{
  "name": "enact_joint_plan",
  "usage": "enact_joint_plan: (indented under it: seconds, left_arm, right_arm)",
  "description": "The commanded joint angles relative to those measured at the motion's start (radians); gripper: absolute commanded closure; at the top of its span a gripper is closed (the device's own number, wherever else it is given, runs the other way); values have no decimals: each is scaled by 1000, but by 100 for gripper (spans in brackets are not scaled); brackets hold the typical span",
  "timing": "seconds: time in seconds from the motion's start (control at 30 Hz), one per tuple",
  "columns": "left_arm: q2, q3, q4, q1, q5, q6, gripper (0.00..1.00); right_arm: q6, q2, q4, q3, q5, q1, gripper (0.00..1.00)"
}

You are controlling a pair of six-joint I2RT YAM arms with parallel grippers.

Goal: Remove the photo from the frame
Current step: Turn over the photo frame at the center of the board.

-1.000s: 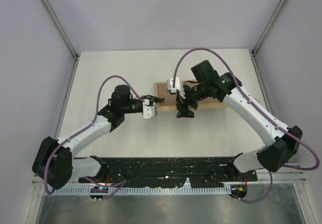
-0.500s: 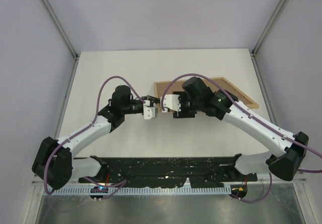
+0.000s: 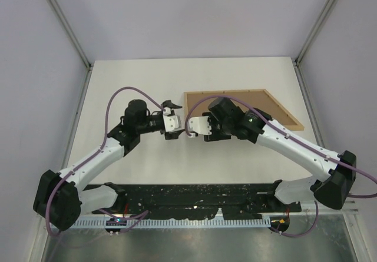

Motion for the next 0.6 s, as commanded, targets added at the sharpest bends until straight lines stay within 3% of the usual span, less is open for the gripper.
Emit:
enact_joint_plan:
  seconds: [0.0, 0.3, 0.57]
  left_arm:
    - [-64, 8, -7, 57, -71, -87, 1]
    - [-156, -28, 1, 217, -16, -121, 0]
    - [-80, -37, 150, 216, 240, -190, 0]
  right_arm:
    - [93, -6, -6, 104, 45, -9, 92]
    - [167, 50, -17, 257, -11, -11, 92]
    - [168, 94, -116, 322, -150, -1, 92]
